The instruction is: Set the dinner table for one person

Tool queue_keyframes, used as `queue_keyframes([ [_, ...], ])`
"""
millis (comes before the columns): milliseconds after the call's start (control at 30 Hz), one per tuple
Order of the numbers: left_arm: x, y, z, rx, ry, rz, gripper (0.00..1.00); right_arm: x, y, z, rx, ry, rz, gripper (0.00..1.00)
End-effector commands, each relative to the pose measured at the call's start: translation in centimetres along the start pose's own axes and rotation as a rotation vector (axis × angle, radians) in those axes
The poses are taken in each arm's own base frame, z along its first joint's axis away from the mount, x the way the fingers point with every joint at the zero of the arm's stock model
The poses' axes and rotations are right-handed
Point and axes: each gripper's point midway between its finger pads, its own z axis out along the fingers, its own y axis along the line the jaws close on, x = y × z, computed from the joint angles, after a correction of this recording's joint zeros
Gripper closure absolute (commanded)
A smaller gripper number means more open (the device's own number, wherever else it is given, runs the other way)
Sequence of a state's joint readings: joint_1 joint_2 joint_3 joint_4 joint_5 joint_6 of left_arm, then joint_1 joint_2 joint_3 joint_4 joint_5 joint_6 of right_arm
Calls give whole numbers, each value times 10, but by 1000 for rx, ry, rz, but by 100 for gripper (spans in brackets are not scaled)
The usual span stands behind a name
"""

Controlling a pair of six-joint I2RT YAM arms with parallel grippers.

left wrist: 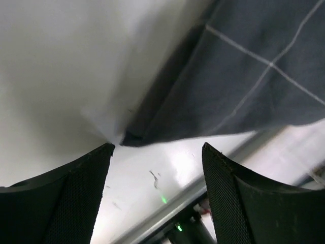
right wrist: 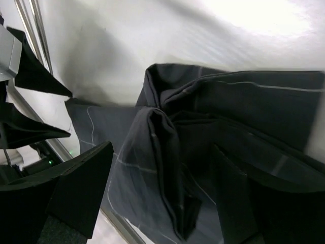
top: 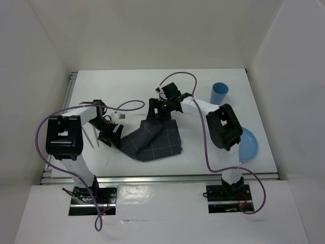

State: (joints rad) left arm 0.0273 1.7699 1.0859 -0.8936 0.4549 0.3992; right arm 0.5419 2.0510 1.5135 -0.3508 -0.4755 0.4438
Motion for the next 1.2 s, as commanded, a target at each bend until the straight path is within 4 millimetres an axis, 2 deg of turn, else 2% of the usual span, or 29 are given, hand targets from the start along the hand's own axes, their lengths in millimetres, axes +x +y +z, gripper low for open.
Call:
queue_keyframes([
  [0, 6, -3, 11, 2, 83, -27, 20, -11, 24, 6, -66, -14, -63, 18],
  [67, 13, -1, 22, -40, 117, 10, 20, -2, 15, 8, -46, -2, -52, 19],
  [133, 8, 0, 25, -66, 113, 31, 23, 2, 14, 2, -31, -4, -49, 35],
  [167, 10, 0, 27, -63, 123, 13, 28, 5, 13, 0, -27, 5, -44, 43],
  [200, 6, -2, 29, -41, 112, 13, 43, 8, 7, -2, -18, 8, -31, 54],
  [233, 5, -4, 34, -15, 119, 3, 52, 7, 11, -8, -22, -2, -37, 74],
  [300, -3, -8, 36, 26, 110, -13, 77, 1, 5, -18, -19, -26, -27, 84],
  [333, -5, -13, 38, 64, 107, -21, 100, -3, 11, -25, -27, -43, -37, 88],
  [367, -6, -13, 43, 81, 118, -42, 100, -9, 9, -28, -26, -58, -33, 97],
  [400, -17, -13, 39, 79, 90, -37, 100, -23, 13, -37, -30, -86, -37, 100],
  [467, -34, -12, 30, 74, 49, -53, 100, -39, 12, -49, -25, -115, -55, 100],
  [500, -61, -7, 12, 47, -23, -36, 100, -63, 23, -62, -41, -169, -86, 100],
  [567, -96, 4, -22, -39, -124, -16, 100, -87, 18, -71, -25, -193, -103, 100],
  [600, -134, 3, -60, -101, -229, 46, 100, -131, 30, -99, -38, -294, -139, 100],
  [633, -152, 5, -86, -168, -284, 67, 100, -150, 35, -112, -39, -331, -158, 100],
  [667, -169, 3, -108, -208, -338, 95, 100, -161, 21, -115, -13, -324, -149, 100],
  [700, -198, -8, -154, -262, -446, 140, 100, -198, 50, -151, -32, -438, -216, 100],
  [733, -208, -10, -176, -309, -493, 160, 100, -208, 53, -156, -27, -457, -234, 100],
  [833, -229, -30, -239, -395, -651, 204, 100, -228, 72, -195, -11, -558, -311, 100],
  [867, -225, -40, -262, -438, -705, 211, 100, -231, 94, -225, -27, -635, -380, 100],
  [900, -221, -47, -271, -450, -739, 226, 100, -230, 96, -235, -12, -669, -395, 100],
  [933, -209, -42, -255, -443, -706, 221, 100, -210, 72, -210, 36, -615, -353, 100],
  [967, -206, -45, -257, -457, -734, 244, 100, -202, 88, -242, 36, -681, -391, 100],
  [1000, -192, -60, -265, -482, -755, 299, 100, -196, 90, -243, 37, -709, -415, 97],
  [1033, -170, -54, -228, -453, -660, 295, 100, -166, 61, -214, 83, -629, -369, 92],
  [1067, -159, -56, -214, -445, -628, 320, 100, -150, 51, -208, 91, -604, -357, 82],
  [1100, -142, -74, -200, -415, -587, 405, 93, -135, 60, -217, 84, -624, -373, 48],
  [1133, -113, -70, -158, -359, -465, 412, 81, -94, 32, -184, 115, -511, -322, 37],
  [1167, -94, -78, -133, -314, -387, 448, 62, -73, 23, -175, 119, -469, -300, 33],
])
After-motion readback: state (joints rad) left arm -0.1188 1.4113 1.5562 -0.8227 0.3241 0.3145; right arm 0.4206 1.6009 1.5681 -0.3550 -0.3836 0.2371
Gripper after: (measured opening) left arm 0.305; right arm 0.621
